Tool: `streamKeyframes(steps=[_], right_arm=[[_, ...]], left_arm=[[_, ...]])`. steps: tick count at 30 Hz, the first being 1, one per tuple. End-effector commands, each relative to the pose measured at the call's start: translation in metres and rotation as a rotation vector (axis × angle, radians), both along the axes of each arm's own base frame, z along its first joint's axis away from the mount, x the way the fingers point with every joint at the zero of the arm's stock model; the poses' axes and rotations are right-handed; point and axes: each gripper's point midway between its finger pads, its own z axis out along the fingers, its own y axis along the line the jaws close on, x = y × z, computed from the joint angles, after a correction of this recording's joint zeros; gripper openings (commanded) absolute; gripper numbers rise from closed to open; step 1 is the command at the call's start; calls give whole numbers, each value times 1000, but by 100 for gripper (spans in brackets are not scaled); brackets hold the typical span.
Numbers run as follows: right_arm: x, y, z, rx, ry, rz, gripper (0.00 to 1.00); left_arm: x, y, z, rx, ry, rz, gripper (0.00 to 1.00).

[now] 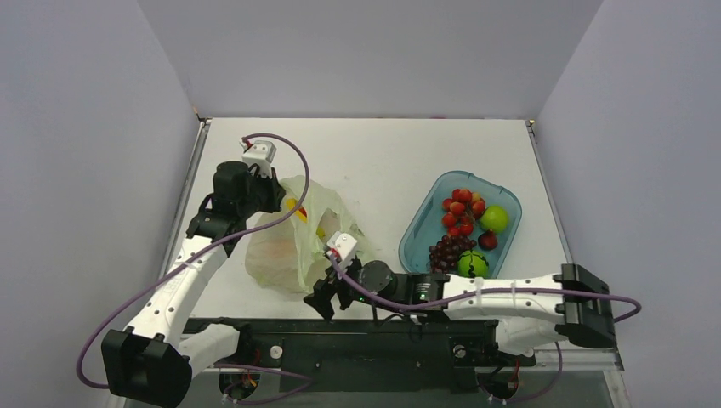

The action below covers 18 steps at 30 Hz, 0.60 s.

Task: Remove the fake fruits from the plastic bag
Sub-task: Adjust the plastic bag at the center of the board.

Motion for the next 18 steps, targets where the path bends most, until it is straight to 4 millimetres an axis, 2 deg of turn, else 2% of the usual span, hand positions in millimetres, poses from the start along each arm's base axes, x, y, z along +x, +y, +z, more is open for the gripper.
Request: streamKeyframes(steps=[1,5,9,12,15,18], right_arm=[[16,-36,26,40,46,-138,82],[26,-62,42,129,90,-217,84],[37,-79,45,190,148,-275,84],[61,-92,45,243,229,-369,83],[84,-95,44,305,343,-435,83],[91,-78,35,303,452,-415,82]], left_arm=[[6,-4,29,-13,-103,-28,0],[5,-4,30,-5,-111,-29,0],[3,-5,30,4,-116,-35,0],[0,-9,32,12,-131,-50,0],[-1,-11,33,28,-141,-57,0],[-5,-17,33,44,-148,-80,0]])
